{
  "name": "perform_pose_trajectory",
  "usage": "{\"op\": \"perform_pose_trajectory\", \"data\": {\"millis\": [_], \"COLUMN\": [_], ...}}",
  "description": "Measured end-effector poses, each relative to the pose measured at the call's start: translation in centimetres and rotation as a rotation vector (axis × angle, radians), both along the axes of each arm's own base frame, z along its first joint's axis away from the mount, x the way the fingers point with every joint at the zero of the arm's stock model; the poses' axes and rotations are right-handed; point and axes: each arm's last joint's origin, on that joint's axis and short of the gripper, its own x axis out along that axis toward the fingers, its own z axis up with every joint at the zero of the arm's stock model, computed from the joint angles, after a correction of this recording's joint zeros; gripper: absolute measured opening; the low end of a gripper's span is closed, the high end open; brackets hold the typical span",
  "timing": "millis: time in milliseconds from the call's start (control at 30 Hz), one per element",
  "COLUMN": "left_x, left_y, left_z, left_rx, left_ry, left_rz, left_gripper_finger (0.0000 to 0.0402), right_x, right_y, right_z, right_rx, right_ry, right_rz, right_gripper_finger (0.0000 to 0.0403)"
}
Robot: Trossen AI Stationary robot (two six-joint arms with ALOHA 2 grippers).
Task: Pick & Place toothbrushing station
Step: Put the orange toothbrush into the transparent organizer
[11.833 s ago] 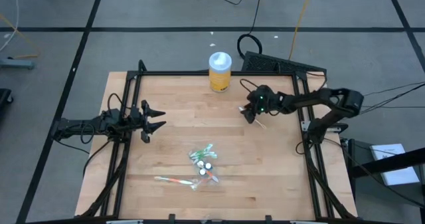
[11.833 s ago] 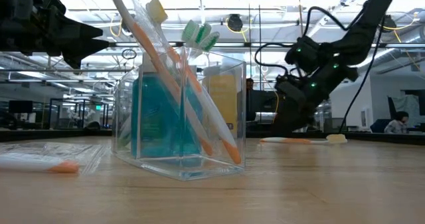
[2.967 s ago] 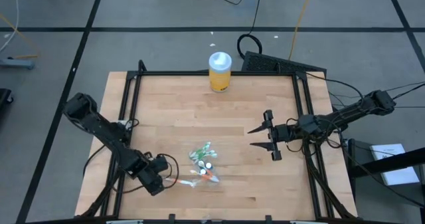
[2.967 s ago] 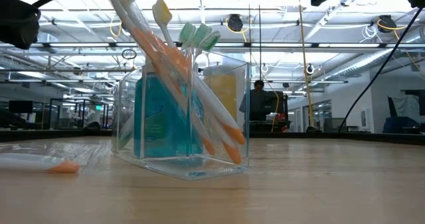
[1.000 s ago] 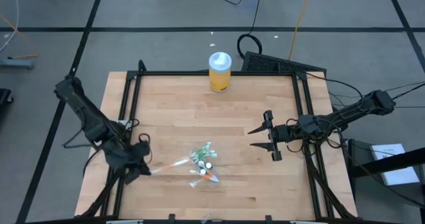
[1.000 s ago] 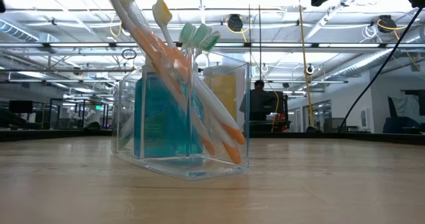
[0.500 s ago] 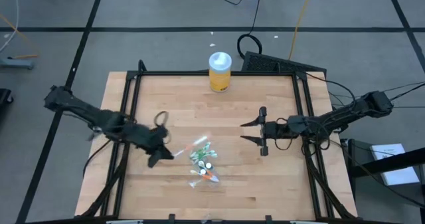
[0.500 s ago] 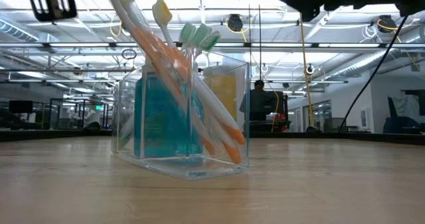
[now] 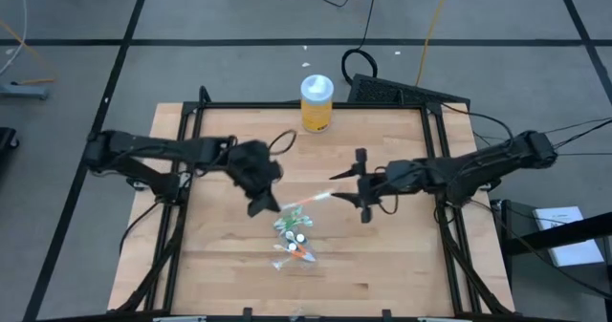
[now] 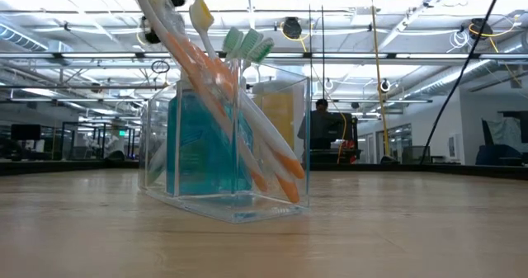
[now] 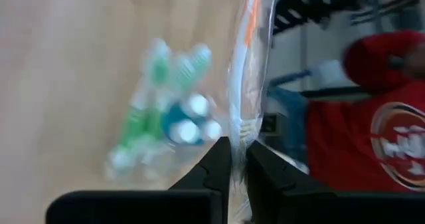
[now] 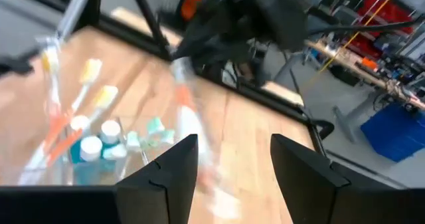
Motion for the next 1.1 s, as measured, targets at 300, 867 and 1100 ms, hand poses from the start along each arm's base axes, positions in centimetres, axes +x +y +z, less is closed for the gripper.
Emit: {"op": "perform_pose_trajectory", "data": {"millis": [300, 867, 1100], "left_x": [3.0, 3.7, 3.6], "left_y": [2.8, 3.0, 3.2], "left_z": [3.4, 4.1, 3.9], "left_rx": [0.161, 0.217, 0.234], "left_ry": [0.092, 0.083, 0.118], "left_rz": [0.058, 0.052, 0.091], "left_gripper_finger": [0.0034, 0.0035, 0.0035], "right_x": [3.7, 3.9, 3.9], "right_y": [-0.2, -0.8, -0.6], "right_z": [0.4, -0.8, -0.7], "right_rx": [-0.204, -0.174, -0.162], "right_ry": [0.171, 0.293, 0.288], "right_rz": [-0.148, -0.214, -0.212], "right_gripper_finger": [0.0181, 0.0094, 0.006]}}
